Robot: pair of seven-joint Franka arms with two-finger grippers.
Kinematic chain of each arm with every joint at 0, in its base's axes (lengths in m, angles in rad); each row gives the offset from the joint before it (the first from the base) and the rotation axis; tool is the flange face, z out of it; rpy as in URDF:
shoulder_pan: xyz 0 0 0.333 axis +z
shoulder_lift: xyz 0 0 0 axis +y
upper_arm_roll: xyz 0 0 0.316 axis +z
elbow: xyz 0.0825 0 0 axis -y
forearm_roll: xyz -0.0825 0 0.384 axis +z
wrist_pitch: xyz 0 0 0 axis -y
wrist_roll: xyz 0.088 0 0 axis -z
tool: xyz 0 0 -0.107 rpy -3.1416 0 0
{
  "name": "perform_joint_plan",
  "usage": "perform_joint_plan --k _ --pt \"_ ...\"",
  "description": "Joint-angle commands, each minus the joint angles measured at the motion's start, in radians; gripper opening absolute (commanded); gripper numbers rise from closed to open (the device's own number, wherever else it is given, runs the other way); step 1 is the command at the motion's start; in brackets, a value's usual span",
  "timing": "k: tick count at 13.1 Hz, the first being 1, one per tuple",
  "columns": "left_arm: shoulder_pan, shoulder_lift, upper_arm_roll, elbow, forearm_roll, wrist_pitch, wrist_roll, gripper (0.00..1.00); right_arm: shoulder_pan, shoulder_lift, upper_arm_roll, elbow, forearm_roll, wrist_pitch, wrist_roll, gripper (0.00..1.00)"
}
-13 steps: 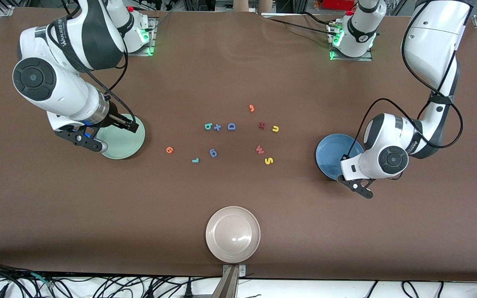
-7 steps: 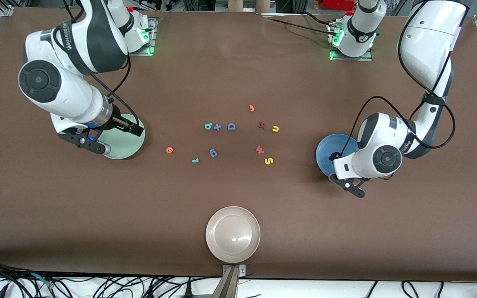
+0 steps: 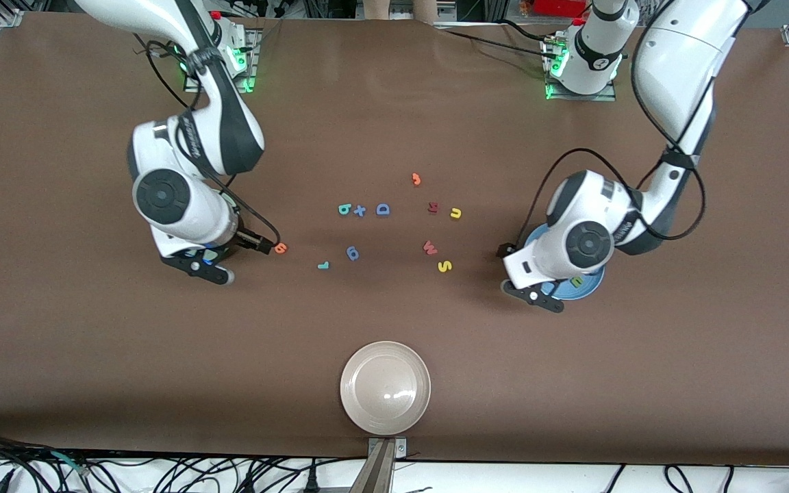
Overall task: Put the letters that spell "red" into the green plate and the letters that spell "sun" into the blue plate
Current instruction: 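Grasp yellow S with the left gripper while the right gripper grasps orange e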
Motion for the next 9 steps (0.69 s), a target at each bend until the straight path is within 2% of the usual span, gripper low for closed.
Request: perform_joint_plan --k 1,3,5,7,9 --pt "-0.094 0.03 0.018 0.018 -0.006 0.057 -0.249 1.0 0.014 0.03 0.008 -0.071 0.049 0.121 0.0 0.99" --pt "-0.141 0.05 0.03 0.044 -0.006 0.059 -0.359 1.0 0.015 0.039 0.023 -0.174 0.07 0.283 -0.001 0.99" --pt "-0.221 0.122 0.069 0.154 0.02 0.054 -0.449 1.0 0.015 0.062 0.029 -0.239 0.07 0.386 -0.001 0.99" --pt "-0.304 0.18 0.13 0.236 0.032 0.046 -0.525 1.0 0.015 0.096 0.045 -0.248 0.076 0.43 0.003 0.99" --pt "-0.304 0.22 0.141 0.29 0.025 0.042 -0.535 1.0 0.015 0.123 0.057 -0.248 0.095 0.477 0.003 0.99"
